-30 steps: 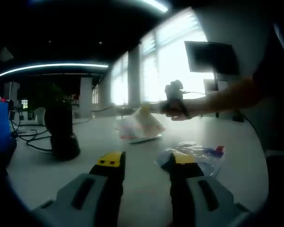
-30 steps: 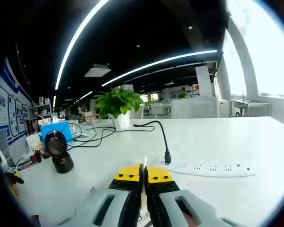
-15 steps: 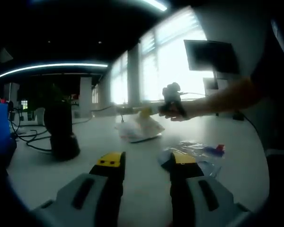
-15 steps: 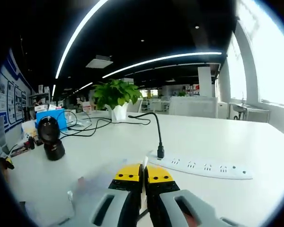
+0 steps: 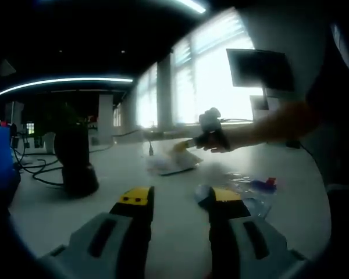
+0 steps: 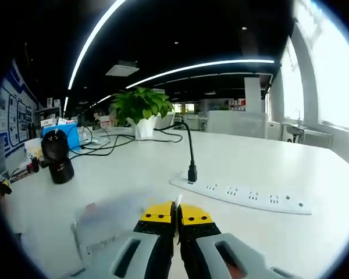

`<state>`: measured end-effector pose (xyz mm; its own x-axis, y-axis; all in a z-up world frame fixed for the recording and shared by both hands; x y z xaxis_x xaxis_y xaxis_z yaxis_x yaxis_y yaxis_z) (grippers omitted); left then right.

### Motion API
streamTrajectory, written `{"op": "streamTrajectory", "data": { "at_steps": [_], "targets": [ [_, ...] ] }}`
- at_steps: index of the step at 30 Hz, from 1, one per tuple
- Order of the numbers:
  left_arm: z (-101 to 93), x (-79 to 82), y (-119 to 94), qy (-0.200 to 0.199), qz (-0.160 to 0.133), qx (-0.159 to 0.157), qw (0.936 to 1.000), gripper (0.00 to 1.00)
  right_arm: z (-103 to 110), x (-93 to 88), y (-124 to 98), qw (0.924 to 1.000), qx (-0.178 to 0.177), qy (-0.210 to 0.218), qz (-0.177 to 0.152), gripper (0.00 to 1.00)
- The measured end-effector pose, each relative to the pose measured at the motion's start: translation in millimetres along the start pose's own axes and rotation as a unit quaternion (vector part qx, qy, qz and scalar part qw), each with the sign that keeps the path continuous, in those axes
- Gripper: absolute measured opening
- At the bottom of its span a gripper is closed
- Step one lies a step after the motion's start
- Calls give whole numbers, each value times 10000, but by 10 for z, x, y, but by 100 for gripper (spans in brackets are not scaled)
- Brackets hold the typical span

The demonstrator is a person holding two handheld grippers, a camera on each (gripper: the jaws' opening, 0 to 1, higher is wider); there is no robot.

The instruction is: Clip sheet goods on table flip sheet goods clip sheet goods scan sheet goods put sheet goods back to table

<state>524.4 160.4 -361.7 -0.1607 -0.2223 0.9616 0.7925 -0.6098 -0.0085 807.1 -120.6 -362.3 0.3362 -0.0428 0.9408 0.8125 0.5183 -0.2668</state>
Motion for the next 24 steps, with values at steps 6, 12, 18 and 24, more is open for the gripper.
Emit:
{"op": "streamTrajectory", "data": {
  "at_steps": [6,12,18,24],
  "targets": [
    [-3,-1,6,17,5,-8,10000,31,-13,-18,25,10000,15,-4,-13,0],
    [0,-4,5,17,16,11,10000,31,-34,-47,31,10000,-16,33,7,1],
    [4,-6,9,-1,17,17,10000,31,-56,-20,41,9999,-99,3,-64,7],
    [4,-2,7,-1,5,21,10000,31,-118,90,-33,9993,-293,-70,-198,5]
  ]
}}
Point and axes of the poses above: the point that each gripper's makers call its tool centre point, and the gripper's own axes: y roughly forward along the fingers, z roughly to its left, x roughly out of its top, the point moved 7 cm from there along -y, roughly backward along the fingers, and after that the axes turned 13 degrees about y, right-handed, at the moved point
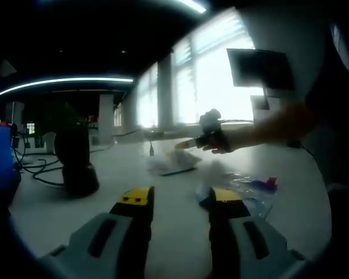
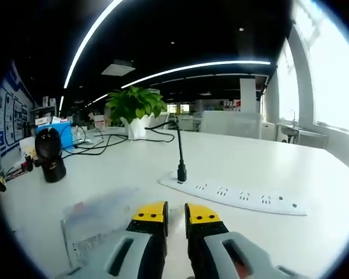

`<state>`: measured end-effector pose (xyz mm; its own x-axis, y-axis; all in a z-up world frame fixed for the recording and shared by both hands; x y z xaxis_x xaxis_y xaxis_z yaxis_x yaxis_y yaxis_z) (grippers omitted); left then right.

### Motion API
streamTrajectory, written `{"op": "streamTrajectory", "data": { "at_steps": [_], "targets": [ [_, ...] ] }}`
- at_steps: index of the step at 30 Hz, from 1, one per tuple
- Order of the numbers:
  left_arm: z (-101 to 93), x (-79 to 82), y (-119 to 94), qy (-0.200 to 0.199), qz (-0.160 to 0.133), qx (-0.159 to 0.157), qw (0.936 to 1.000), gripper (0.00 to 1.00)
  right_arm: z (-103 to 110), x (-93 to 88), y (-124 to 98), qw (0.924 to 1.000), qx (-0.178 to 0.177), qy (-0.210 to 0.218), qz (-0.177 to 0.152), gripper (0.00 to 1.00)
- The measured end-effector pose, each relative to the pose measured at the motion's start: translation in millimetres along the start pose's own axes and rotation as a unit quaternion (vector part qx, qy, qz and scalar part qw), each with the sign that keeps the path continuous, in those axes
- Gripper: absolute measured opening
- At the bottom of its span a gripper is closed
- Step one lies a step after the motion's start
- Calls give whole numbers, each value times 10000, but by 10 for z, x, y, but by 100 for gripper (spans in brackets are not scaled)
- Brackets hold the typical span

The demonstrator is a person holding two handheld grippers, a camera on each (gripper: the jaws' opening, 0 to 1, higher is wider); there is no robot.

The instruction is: Clip sheet goods on table flip sheet goods clip sheet goods scan sheet goods put sheet goods back to table

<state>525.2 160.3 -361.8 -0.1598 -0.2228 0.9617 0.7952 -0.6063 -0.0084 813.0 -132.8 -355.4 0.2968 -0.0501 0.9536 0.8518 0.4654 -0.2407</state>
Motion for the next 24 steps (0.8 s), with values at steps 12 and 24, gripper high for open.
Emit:
{"op": "streamTrajectory", "data": {
  "at_steps": [12,24],
  "targets": [
    [-6,16,-8,4,-49,-9,10000,31,181,241,-200,9993,-68,-186,-301,27],
    [-10,22,-17,19,-73,-25,10000,30,611,-56,-110,9989,-51,-399,245,63]
  ]
}}
Point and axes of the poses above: the point that each gripper's makers call its tool centre point, and the gripper's own axes: y roughly forward along the fingers, z roughly to its left, x roughly out of its top, the point moved 7 cm from there along -y, roughly backward along the fingers, and after that the axes turned 13 degrees about y, right-handed, at the moved point
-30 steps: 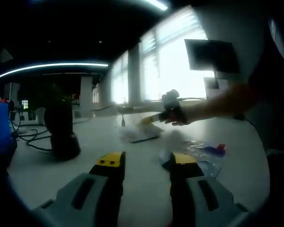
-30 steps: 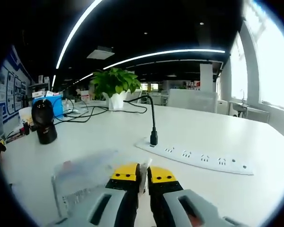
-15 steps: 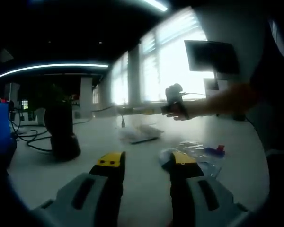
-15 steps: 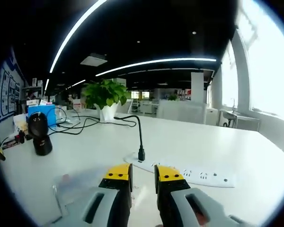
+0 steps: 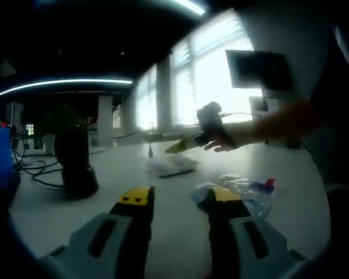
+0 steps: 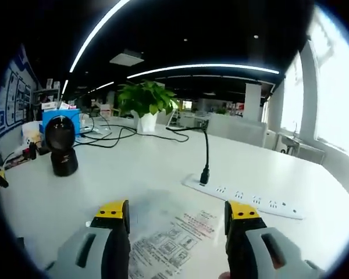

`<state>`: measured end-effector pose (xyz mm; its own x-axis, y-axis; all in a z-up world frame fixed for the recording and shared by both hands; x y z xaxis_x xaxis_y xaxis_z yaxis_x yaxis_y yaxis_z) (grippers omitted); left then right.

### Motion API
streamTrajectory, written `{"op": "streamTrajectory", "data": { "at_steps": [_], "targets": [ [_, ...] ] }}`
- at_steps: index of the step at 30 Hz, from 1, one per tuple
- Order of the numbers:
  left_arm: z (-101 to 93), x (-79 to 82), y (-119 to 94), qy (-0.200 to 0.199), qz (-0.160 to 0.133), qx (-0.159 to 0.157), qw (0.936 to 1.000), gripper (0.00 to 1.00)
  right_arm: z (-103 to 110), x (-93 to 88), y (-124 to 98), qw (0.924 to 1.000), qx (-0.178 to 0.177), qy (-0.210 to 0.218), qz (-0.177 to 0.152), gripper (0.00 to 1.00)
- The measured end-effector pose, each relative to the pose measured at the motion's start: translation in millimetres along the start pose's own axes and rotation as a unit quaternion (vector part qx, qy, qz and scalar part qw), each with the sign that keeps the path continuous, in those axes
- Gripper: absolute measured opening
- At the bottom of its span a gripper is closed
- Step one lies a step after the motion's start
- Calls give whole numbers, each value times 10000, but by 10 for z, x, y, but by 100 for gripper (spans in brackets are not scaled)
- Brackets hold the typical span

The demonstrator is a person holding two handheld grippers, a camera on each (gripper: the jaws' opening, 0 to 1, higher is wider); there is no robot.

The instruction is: Clip sheet goods on table flip sheet goods clip sheet goods scan sheet goods put sheet goods back to table

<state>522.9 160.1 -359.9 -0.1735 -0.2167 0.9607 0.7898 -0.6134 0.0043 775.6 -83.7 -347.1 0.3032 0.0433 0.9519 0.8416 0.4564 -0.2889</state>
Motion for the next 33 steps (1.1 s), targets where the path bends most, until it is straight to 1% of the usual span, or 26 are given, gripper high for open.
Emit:
{"op": "streamTrajectory", "data": {
  "at_steps": [2,3,5,7,8,11,12,13,16,18,25,31,33],
  "targets": [
    [1,1,-1,-2,-3,1,10000,30,58,-48,-4,9999,76,78,130,64],
    [2,1,-2,-7,-5,3,10000,30,97,-84,1,9996,127,6,240,66],
    [2,2,-3,-9,-7,4,10000,30,151,-137,30,9993,130,-180,296,68],
    [0,3,-3,-2,-5,-4,10000,30,150,-177,51,9992,150,-47,358,67],
    [-2,3,-3,2,-4,-7,10000,30,188,-195,13,9993,137,55,348,67],
    [-2,2,-3,4,3,-7,10000,30,170,-236,65,9989,143,162,423,67],
    [-2,2,-3,3,6,-7,10000,30,235,-270,12,9986,165,157,468,67],
    [-2,1,-3,4,10,-6,10000,30,247,-290,14,9983,198,179,519,68],
    [0,1,0,6,13,-10,10000,30,201,-334,71,9976,217,192,633,68],
    [0,4,0,1,2,-12,10000,30,177,-334,78,9973,260,247,648,68],
    [-2,-1,7,6,24,-23,10000,30,119,-321,142,9955,482,176,799,68],
    [-3,-4,11,27,37,-23,10000,30,79,-326,168,9947,580,201,827,68],
    [-3,-4,12,31,39,-20,10000,30,110,-334,140,9944,626,199,831,68]
  ]
}}
Point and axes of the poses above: the point that each gripper's makers call its tool centre point, and the gripper's own axes: y roughly forward along the fingers, z roughly to its left, x roughly out of its top, the point moved 7 cm from there along -y, roughly backward along the fingers, and after that the axes turned 13 degrees about y, right-handed, at the moved point
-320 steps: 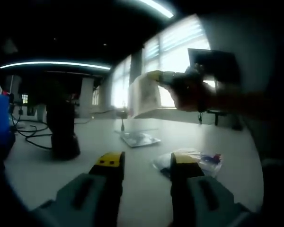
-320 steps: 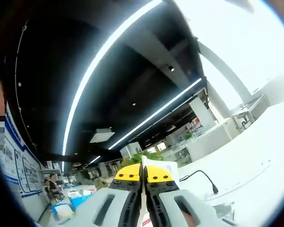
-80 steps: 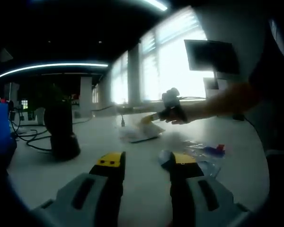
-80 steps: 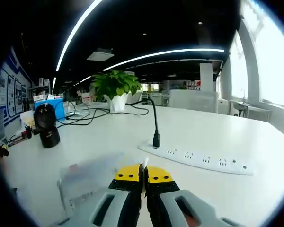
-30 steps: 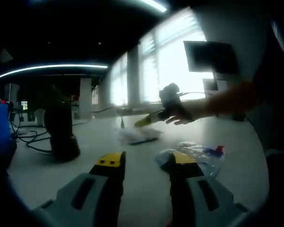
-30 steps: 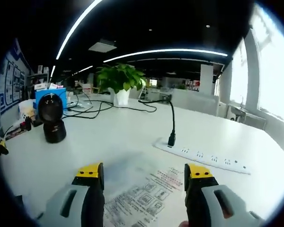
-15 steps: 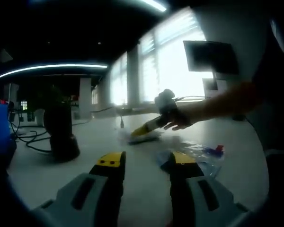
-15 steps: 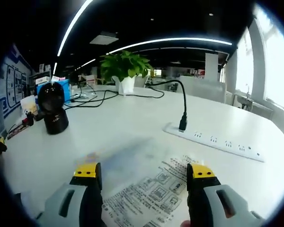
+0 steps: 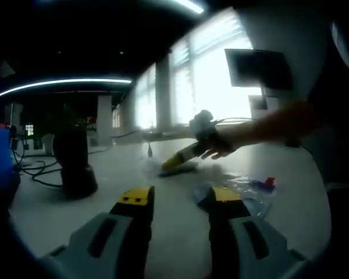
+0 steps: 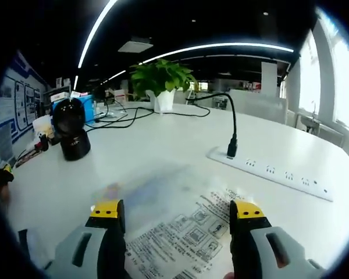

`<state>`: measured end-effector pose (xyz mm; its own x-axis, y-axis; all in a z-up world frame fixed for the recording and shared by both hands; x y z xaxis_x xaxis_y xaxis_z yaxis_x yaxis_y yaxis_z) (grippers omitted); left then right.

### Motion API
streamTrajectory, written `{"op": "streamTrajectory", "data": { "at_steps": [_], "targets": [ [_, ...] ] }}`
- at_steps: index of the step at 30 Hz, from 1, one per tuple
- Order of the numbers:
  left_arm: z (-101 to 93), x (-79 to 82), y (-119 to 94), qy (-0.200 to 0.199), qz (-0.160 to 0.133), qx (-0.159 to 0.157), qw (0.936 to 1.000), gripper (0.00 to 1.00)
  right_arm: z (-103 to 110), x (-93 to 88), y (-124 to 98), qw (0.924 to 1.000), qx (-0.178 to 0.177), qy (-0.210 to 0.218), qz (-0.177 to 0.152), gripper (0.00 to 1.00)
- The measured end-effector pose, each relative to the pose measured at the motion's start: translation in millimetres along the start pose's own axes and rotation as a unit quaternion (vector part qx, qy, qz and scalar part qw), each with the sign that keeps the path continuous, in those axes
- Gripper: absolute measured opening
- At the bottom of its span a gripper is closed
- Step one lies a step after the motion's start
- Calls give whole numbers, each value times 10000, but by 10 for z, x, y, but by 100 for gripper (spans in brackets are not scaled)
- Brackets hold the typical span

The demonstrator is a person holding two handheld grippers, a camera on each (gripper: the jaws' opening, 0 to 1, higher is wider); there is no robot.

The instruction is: Clip sheet goods on table flip sheet goods clip sheet goods scan sheet goods put sheet goods back to table

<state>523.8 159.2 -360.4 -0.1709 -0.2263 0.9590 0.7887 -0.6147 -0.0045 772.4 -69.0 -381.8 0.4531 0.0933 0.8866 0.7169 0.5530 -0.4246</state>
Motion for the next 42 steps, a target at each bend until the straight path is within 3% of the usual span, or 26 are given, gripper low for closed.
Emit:
{"op": "streamTrajectory", "data": {
  "at_steps": [18,24,25,29,36,39,42],
  "targets": [
    [4,-3,5,16,10,5,10000,30,138,-45,-75,9999,51,55,-71,69],
    [14,-4,5,-22,-3,26,10000,30,184,68,-184,9956,60,779,-508,69],
    [14,-4,5,-27,-6,26,10000,30,65,69,-159,9958,68,776,-482,69],
    [12,0,3,-55,-27,18,10000,30,18,146,-195,9974,80,506,-514,68],
    [28,4,-5,-109,-70,49,9999,30,-14,298,-389,9965,67,453,-703,67],
    [32,6,-7,-132,-90,49,9999,30,10,332,-520,9955,68,583,-746,66],
    [33,8,-9,-140,-104,50,9998,30,94,359,-666,9954,103,431,-850,64]
  ]
}}
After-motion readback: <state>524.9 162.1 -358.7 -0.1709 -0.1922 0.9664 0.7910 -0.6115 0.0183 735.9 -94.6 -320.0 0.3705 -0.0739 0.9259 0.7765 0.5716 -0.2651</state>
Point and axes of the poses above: the point that each gripper's makers call its tool centre point, and the gripper's own axes: y roughly forward along the fingers, z roughly to its left, x roughly out of its top, the point moved 7 cm from there along -y, roughly backward along the fingers, and after that the axes turned 13 degrees about y, right-handed, at the moved point
